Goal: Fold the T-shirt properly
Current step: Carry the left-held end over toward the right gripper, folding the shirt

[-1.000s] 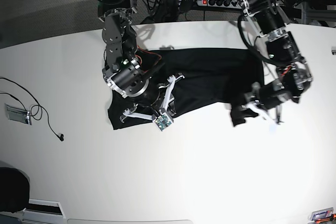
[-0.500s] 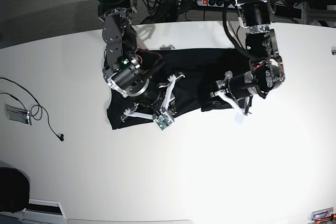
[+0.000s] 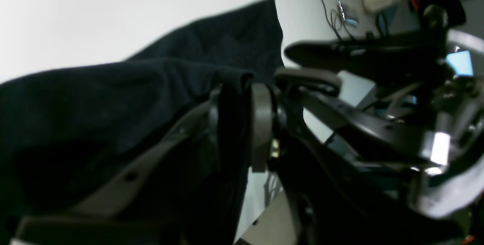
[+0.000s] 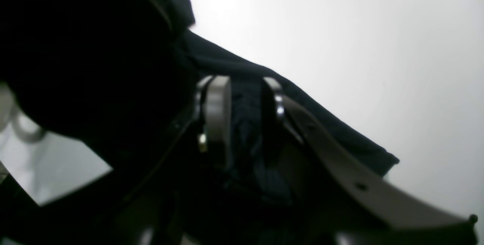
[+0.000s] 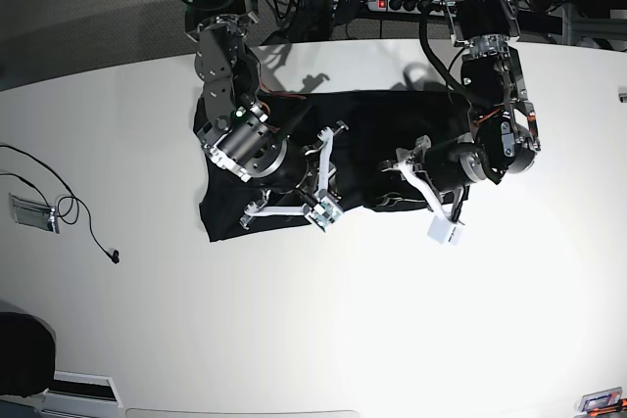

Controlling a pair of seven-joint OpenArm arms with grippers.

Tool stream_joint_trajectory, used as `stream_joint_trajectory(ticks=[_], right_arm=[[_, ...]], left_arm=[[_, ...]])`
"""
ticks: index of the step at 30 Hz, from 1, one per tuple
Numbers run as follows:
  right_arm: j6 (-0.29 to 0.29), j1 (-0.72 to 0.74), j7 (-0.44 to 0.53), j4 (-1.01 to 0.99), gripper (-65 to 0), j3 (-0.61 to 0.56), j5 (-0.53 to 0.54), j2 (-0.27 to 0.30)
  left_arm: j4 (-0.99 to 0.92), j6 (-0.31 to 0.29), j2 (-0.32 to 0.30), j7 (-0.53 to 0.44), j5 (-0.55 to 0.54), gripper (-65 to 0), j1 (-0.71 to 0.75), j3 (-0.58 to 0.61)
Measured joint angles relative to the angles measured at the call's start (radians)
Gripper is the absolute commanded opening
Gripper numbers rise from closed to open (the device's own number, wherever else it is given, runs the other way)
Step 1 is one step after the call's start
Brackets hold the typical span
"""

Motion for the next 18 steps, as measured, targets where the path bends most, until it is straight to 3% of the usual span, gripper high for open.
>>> stream_joint_trajectory(ticks=[18], right_arm=[[0.001, 0.016, -0.012, -0.004, -51.1, 0.072, 0.002, -0.001]], left_arm=[[0.037, 0.004, 0.001, 0.010, -0.010, -54.2, 0.008, -0.028]])
